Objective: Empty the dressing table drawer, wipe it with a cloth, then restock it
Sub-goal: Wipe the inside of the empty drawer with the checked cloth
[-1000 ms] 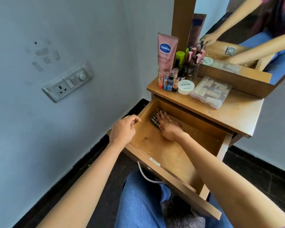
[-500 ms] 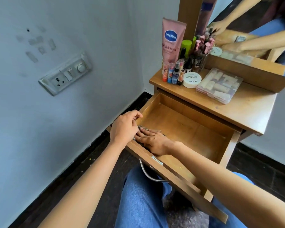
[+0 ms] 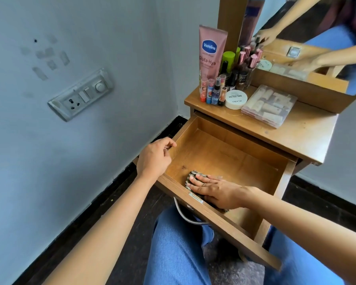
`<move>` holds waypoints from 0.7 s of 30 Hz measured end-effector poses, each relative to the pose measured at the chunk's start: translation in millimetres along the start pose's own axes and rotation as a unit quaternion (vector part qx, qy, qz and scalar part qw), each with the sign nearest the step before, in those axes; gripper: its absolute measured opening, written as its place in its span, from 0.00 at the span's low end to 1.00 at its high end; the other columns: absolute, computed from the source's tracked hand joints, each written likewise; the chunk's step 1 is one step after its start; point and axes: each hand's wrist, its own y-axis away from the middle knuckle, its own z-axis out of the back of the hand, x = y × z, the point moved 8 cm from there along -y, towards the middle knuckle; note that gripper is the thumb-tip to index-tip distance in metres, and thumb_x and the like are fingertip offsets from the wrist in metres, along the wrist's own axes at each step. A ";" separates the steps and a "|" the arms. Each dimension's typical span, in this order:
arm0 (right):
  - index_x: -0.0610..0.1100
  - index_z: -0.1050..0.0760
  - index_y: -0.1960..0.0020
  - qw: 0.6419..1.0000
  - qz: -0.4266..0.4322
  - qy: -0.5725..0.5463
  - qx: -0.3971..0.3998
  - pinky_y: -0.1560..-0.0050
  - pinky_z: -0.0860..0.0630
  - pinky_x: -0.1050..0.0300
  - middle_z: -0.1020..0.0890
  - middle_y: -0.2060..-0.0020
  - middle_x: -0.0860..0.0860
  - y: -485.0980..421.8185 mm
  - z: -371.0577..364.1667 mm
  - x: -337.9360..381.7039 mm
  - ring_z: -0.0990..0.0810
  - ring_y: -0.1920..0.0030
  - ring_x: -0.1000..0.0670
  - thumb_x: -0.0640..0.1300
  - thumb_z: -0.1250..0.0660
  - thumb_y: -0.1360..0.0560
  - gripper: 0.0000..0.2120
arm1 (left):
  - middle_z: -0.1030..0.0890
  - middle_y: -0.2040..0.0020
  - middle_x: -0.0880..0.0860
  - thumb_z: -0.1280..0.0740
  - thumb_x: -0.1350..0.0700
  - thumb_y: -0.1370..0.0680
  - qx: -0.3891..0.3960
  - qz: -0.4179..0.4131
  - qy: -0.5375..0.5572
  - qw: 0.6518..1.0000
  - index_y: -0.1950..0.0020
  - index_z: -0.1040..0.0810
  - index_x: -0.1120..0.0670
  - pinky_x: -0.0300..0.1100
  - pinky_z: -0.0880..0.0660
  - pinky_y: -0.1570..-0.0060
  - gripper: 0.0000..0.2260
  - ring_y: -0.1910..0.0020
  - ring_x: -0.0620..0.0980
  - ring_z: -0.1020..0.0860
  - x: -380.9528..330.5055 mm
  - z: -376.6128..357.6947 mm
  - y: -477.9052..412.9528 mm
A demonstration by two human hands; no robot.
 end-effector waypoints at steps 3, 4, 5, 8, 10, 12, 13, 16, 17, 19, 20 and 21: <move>0.56 0.56 0.22 1.000 -0.007 0.007 0.001 0.29 0.67 0.61 0.57 0.23 0.56 -3.0 1.7 -1.6 0.63 0.24 0.56 0.44 0.52 0.16 0.26 | 0.18 0.44 0.46 0.39 0.63 0.22 -0.003 0.001 -0.005 1.000 0.44 0.22 0.46 0.33 0.28 0.63 0.14 0.51 0.46 0.19 -0.8 -1.2 1.4; 0.55 0.56 0.22 1.000 -0.008 0.009 0.002 0.29 0.66 0.60 0.57 0.23 0.56 -9.2 4.3 -1.0 0.63 0.24 0.56 0.44 0.52 0.16 0.26 | 0.18 0.44 0.45 0.39 0.63 0.22 -0.006 -0.001 -0.008 1.000 0.44 0.22 0.47 0.33 0.28 0.64 0.14 0.51 0.46 0.19 -1.1 -1.1 0.9; 0.55 0.56 0.22 1.000 -0.009 0.008 0.004 0.27 0.65 0.59 0.56 0.23 0.56 -16.6 7.3 -0.1 0.62 0.24 0.56 0.44 0.52 0.16 0.25 | 0.18 0.44 0.45 0.39 0.63 0.22 -0.009 -0.004 -0.009 1.000 0.44 0.22 0.47 0.33 0.29 0.64 0.14 0.52 0.46 0.19 -1.1 -0.9 0.3; 0.54 0.55 0.22 1.000 -0.013 0.003 -0.005 0.24 0.63 0.51 0.56 0.22 0.55 -48.8 16.8 4.3 0.61 0.23 0.54 0.47 0.54 0.16 0.25 | 0.18 0.45 0.45 0.40 0.62 0.22 -0.014 -0.006 -0.003 1.000 0.45 0.22 0.47 0.36 0.25 0.62 0.13 0.51 0.46 0.19 -1.0 -0.6 -0.1; 0.54 0.55 0.22 1.000 -0.013 0.004 -0.008 0.24 0.62 0.49 0.56 0.22 0.54 -69.7 23.5 8.2 0.60 0.23 0.53 0.48 0.55 0.16 0.24 | 0.18 0.45 0.45 0.40 0.62 0.22 -0.019 -0.006 0.000 1.000 0.46 0.22 0.46 0.38 0.24 0.61 0.14 0.51 0.46 0.19 -1.2 0.5 0.6; 0.53 0.55 0.21 1.000 -0.011 0.012 -0.002 0.23 0.60 0.49 0.56 0.22 0.53 -81.5 27.8 9.3 0.60 0.23 0.52 0.49 0.55 0.16 0.24 | 0.18 0.45 0.44 0.40 0.63 0.22 -0.024 -0.004 0.000 1.000 0.46 0.22 0.46 0.36 0.26 0.62 0.14 0.50 0.45 0.19 -0.3 1.2 1.2; 0.53 0.55 0.21 1.000 -0.011 0.014 -0.001 0.23 0.60 0.50 0.56 0.22 0.53 -83.0 28.5 8.6 0.60 0.23 0.52 0.50 0.56 0.16 0.24 | 0.18 0.45 0.44 0.40 0.63 0.22 -0.024 -0.004 0.000 1.000 0.46 0.22 0.46 0.35 0.28 0.62 0.14 0.50 0.45 0.19 -0.3 1.2 1.3; 0.54 0.55 0.22 1.000 -0.019 0.012 -0.007 0.26 0.63 0.52 0.56 0.22 0.54 -80.7 25.2 8.3 0.60 0.23 0.52 0.48 0.54 0.17 0.25 | 0.18 0.46 0.44 0.40 0.64 0.23 -0.021 -0.005 0.001 1.000 0.46 0.22 0.46 0.33 0.30 0.62 0.15 0.50 0.45 0.19 -0.2 1.1 1.5; 0.54 0.55 0.22 1.000 -0.022 0.011 -0.007 0.26 0.63 0.52 0.56 0.22 0.54 -80.0 23.6 8.8 0.60 0.23 0.52 0.46 0.53 0.17 0.25 | 0.18 0.46 0.44 0.40 0.64 0.23 -0.020 -0.003 0.004 1.000 0.46 0.21 0.46 0.31 0.31 0.63 0.15 0.50 0.44 0.19 0.4 1.3 1.3; 0.54 0.54 0.22 1.000 -0.016 0.009 -0.010 0.26 0.63 0.51 0.55 0.22 0.53 -76.9 23.7 10.7 0.60 0.23 0.51 0.44 0.51 0.18 0.27 | 0.18 0.47 0.44 0.41 0.64 0.23 -0.018 -0.003 0.007 1.000 0.47 0.21 0.46 0.27 0.34 0.65 0.16 0.51 0.44 0.20 0.9 2.2 0.3; 0.54 0.54 0.22 1.000 -0.011 0.008 -0.011 0.25 0.62 0.50 0.55 0.22 0.53 -73.0 24.6 11.3 0.59 0.23 0.51 0.43 0.50 0.18 0.27 | 0.18 0.47 0.44 0.41 0.64 0.23 -0.014 -0.005 0.008 1.000 0.47 0.21 0.46 0.27 0.34 0.65 0.16 0.51 0.43 0.20 0.9 2.2 -0.3; 0.54 0.54 0.22 1.000 -0.007 0.007 -0.010 0.24 0.61 0.49 0.54 0.22 0.53 -67.0 25.4 11.2 0.59 0.23 0.51 0.43 0.50 0.18 0.27 | 0.18 0.47 0.44 0.41 0.64 0.23 -0.010 -0.008 0.009 1.000 0.47 0.21 0.45 0.29 0.31 0.64 0.16 0.51 0.43 0.19 0.8 1.8 -1.1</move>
